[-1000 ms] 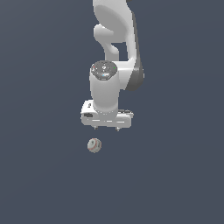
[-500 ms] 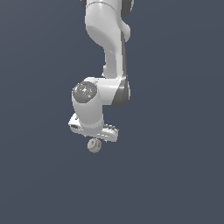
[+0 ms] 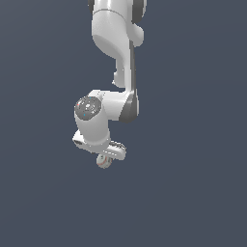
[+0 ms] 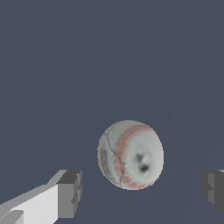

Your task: Pick up the object and move it to a goal position.

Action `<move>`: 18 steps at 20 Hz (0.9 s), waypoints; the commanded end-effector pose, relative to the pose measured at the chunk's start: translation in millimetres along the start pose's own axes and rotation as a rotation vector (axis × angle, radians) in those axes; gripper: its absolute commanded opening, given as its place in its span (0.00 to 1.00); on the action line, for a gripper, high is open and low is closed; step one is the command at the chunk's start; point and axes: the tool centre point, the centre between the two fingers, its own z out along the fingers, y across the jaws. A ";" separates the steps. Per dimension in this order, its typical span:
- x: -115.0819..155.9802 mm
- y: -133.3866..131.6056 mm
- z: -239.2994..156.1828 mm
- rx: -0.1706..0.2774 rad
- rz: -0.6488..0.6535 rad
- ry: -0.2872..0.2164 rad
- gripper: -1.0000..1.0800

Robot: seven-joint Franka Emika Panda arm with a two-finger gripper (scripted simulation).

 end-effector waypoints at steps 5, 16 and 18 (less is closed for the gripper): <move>-0.2 0.0 19.3 0.000 0.001 0.000 0.96; 0.9 0.3 50.1 0.001 0.003 0.000 0.96; 0.9 0.3 50.1 0.001 0.003 0.000 0.00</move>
